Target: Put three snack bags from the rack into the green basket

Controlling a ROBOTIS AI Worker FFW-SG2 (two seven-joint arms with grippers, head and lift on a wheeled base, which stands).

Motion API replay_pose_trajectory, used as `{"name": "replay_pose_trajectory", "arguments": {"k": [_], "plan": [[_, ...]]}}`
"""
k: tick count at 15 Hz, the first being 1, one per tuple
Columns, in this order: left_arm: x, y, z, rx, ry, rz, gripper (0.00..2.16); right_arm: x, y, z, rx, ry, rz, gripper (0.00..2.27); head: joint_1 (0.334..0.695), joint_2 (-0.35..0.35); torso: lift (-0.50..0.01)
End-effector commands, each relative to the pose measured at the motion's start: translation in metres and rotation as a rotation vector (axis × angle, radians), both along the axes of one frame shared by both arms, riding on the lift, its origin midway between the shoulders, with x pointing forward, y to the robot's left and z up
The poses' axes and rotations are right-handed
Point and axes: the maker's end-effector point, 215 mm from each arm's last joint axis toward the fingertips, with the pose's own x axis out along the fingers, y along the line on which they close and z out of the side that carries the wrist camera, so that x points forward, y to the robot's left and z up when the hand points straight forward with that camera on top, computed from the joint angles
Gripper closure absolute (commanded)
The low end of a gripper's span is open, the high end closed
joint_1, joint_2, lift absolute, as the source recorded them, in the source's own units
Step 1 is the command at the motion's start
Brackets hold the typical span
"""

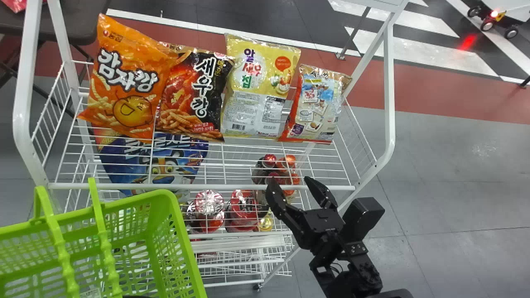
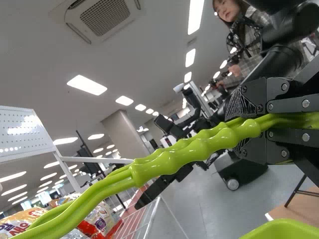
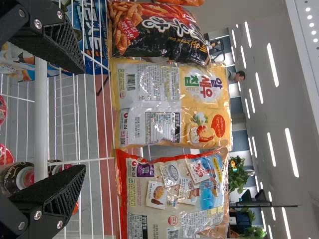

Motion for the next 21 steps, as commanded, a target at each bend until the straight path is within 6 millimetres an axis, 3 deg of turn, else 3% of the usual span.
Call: {"name": "replay_pose_trajectory", "arguments": {"k": [1,17,21], "plan": [[-0.001,0.000,0.003,-0.012,-0.004,-0.006,2.15,0.000,0.001,0.001,0.001,-0.002,0.001,0.15,0.695,-0.350,0.000],[-0.001,-0.001,0.004,-0.012,-0.007,-0.008,2.15,0.002,0.005,-0.001,0.005,0.000,0.006,0.15,0.695,-0.350,0.000],[-0.001,-0.002,0.004,-0.012,-0.002,-0.010,2.15,0.014,0.030,0.012,0.027,-0.027,0.039,0.14,0.695,-0.338,0.000]]}}
